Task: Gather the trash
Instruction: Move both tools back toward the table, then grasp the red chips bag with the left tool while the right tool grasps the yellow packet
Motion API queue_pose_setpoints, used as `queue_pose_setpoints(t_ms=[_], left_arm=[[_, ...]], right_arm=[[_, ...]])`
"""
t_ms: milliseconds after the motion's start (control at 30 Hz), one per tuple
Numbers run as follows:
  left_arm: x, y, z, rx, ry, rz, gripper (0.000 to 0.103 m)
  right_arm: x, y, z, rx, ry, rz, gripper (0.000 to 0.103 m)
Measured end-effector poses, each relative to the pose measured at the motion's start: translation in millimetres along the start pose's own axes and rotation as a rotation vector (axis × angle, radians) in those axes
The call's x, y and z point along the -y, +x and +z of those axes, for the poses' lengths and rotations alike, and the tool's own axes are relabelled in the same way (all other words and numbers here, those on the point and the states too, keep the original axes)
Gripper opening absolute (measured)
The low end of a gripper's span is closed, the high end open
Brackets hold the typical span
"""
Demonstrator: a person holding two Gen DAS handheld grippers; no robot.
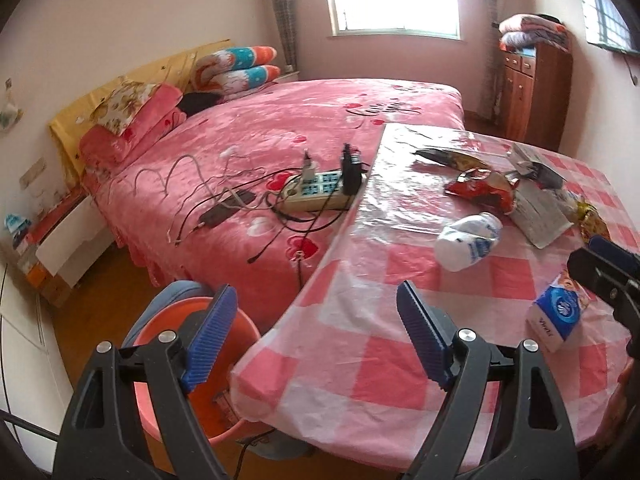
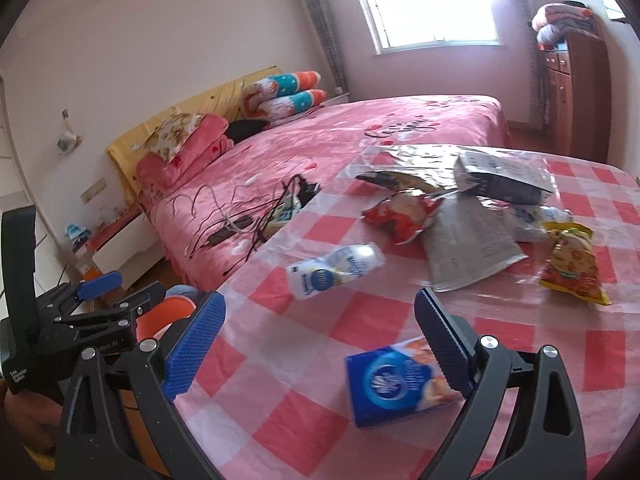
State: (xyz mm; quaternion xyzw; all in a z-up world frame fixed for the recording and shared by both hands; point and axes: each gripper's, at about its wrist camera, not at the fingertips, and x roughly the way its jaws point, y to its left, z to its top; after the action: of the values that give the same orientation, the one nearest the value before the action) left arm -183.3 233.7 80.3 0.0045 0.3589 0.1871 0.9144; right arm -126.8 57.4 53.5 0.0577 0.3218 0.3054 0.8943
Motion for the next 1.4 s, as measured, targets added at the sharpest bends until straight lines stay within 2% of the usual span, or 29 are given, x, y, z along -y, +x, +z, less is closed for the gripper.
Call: queue_pose_setpoints(t_ms=[367,667,767,1000,1100,1233,1400], left_arm=[[47,0,7,-0.002,0.090,-0.023,0.083],[74,5,12,-0.035,0.122,-0.061,0.084],[81,6,20,-0.047,0.113,-0.112,0.084],[97,21,55,-0.113,0.039,-0.351,0.084],[112,36,68,-0.139,0.044,-0.411,0.084],[126,66,89,-0.214,-0.027,-0.500,0.084],[137,105,103,-0.307,-0.165,-0.558,0.084]], right_arm=[[42,-24,0,0.034,0.066,-0.043,0.094],[87,-41,2,0.060,0.160,-0.080,0.094],[114,-46,2,0.067,0.220,-0.104,0.094],[191,-54,5,0.057,0.395,-0.180,0.094],[217,-49,6,0.022,0.463,-0.206,0.094],[234,-41,9,0.013,0.508,-0.199,0.094],[231,-23,21,-0.002,0.473,-0.179,0.094]])
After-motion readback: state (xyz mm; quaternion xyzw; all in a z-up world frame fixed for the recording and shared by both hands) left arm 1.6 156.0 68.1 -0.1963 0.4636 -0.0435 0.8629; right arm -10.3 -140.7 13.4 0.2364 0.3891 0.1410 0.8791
